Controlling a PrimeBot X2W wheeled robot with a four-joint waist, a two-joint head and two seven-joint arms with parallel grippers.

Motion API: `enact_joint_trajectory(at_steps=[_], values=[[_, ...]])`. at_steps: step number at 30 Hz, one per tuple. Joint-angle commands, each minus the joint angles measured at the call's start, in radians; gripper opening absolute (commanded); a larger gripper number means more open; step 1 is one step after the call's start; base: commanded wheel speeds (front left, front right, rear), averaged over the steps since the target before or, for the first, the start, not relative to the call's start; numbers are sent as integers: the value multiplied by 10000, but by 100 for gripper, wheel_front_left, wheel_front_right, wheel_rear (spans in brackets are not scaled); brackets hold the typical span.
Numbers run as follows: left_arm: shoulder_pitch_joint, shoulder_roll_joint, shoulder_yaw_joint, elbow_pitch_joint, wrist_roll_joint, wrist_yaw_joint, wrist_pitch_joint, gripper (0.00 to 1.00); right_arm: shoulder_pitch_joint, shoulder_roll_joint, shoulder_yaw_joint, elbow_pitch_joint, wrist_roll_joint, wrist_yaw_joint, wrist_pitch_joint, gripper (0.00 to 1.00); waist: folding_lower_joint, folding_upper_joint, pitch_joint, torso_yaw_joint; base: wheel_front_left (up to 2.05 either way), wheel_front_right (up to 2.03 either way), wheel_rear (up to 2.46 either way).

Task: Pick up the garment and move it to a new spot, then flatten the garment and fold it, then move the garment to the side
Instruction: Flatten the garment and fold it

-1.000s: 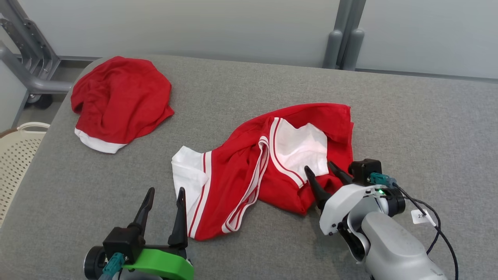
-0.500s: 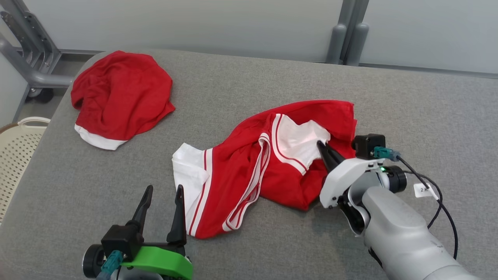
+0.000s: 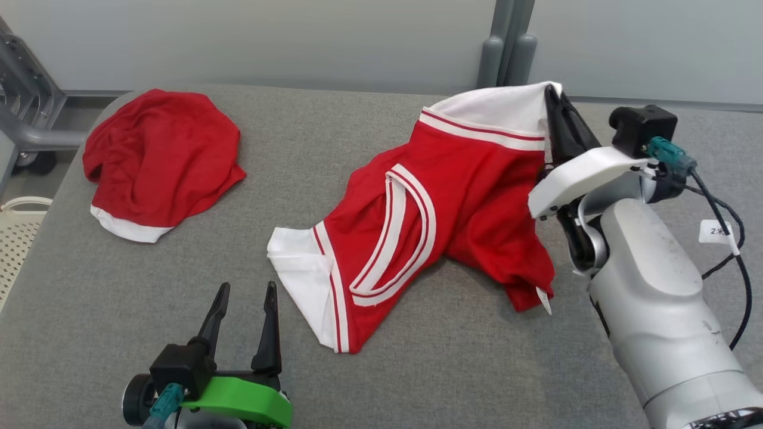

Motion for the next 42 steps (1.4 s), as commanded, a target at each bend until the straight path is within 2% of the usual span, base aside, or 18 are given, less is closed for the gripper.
enact_joint_trajectory(at_steps=[1, 4, 12, 13, 15, 21, 22, 23, 24, 31, 36, 42], values=[[6, 90, 73, -11, -51, 2, -9, 100, 354, 137, 217, -454, -146, 4, -24, 0, 0, 31, -18, -25, 0, 0, 0], [1, 124, 151, -20, -65, 31, -11, 100, 758, 164, 1217, -1039, 124, 4, -24, 0, 0, 31, -32, -48, 0, 0, 0], [-112, 269, 474, -273, -63, 163, -9, 100, 1939, 172, 5564, -1859, 1805, 3, 347, 0, 0, 31, -69, 13, 0, 0, 0], [-99, 287, 499, -292, -68, 168, -9, 100, 2141, 173, 6444, -1815, 2041, 3, 523, 0, 0, 31, -83, 35, 0, 0, 0], [-72, 295, 512, -302, -63, 163, -9, 100, 2310, 171, 7256, -1659, 2174, 3, 689, 0, 0, 31, -93, 46, 0, 0, 0], [2, 215, 471, -288, -41, 137, -10, 100, 2185, 48, 9144, -989, 1909, 3, 644, 0, 0, 31, -86, 10, 0, 0, 0], [11, 202, 464, -287, -36, 139, -10, 100, 2147, 41, 9312, -906, 1839, 3, 547, 13, 0, 31, -83, -9, 0, 0, 0], [22, 194, 465, -282, -34, 143, -10, 100, 2125, 44, 9399, -820, 1784, 3, 451, 90, 0, 31, -87, -32, 0, 0, 0], [41, 189, 460, -274, -37, 145, -10, 100, 2089, 52, 9417, -767, 1758, 3, 347, 100, 0, 31, -96, -60, 0, 0, 0], [170, 153, 442, -219, -76, 130, -10, 100, 2177, 8, 8772, -1051, 1439, 3, 8, 100, 0, 31, -238, -407, 0, 0, 0], [106, 267, 340, -73, -52, 10, 56, 100, 2793, -285, 7495, -1934, 1006, 3, -22, 100, 0, 31, -405, -873, 0, 0, 0], [-770, 453, 0, 431, 118, -323, 473, 100, 3625, -616, 5429, -2979, 187, 3, -27, 100, 0, 31, -443, -1456, 0, 0, 0]])
